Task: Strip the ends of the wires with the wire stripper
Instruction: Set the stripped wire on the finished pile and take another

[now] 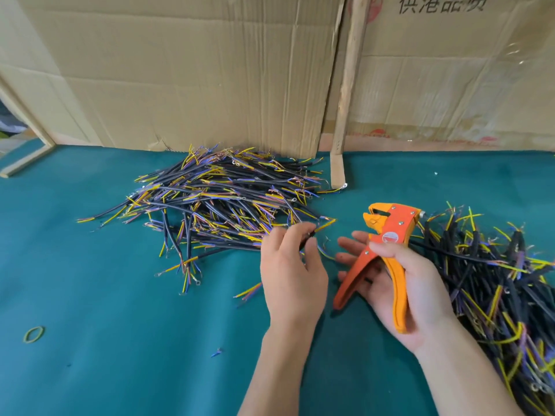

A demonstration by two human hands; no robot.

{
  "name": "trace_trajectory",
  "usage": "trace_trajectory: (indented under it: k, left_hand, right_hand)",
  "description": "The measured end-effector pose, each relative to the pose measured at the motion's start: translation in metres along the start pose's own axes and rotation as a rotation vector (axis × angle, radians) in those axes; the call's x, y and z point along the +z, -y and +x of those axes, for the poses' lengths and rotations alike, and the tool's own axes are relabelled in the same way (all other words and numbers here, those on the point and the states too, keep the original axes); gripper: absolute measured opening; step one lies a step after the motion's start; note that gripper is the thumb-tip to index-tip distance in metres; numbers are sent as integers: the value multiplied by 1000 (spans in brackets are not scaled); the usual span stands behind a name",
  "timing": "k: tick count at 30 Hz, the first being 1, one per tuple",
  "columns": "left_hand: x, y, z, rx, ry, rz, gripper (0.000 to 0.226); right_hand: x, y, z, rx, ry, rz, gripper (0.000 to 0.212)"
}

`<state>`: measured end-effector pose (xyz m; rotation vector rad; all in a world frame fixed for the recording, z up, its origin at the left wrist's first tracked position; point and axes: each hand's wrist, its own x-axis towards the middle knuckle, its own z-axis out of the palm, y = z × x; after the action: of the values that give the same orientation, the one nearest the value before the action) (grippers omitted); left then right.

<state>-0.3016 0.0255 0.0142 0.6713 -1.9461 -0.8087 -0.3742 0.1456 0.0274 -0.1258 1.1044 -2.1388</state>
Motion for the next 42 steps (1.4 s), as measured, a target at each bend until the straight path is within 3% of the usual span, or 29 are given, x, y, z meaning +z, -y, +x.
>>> trace_trajectory:
  k: [4,9,13,20,25,33,42]
  left_hand:
    - [1,0,1,23,153,-3,29]
    - [-1,2,3,-2,206,-64,32]
    - [-1,-1,6,8,265,-50,36]
    - [1,-2,8,-43,244,-136,21]
    - [4,-1,9,-90,315,-174,32]
    - [1,5,16,-65,408,-220,29]
    - [2,4,15,-88,368,-220,17]
  right_hand:
    - [1,-1,0,-7,60,2,52]
    - [1,0,1,-2,64,22,67]
    - [-1,-1,2,-19,80,26,57]
    - [3,0,-2,-44,110,-20,55]
    - [5,2,-3,-39,92,-18,51]
    - [3,0,-3,-35,89,-26,50]
    - [0,0,-2,-61,120,-30,54]
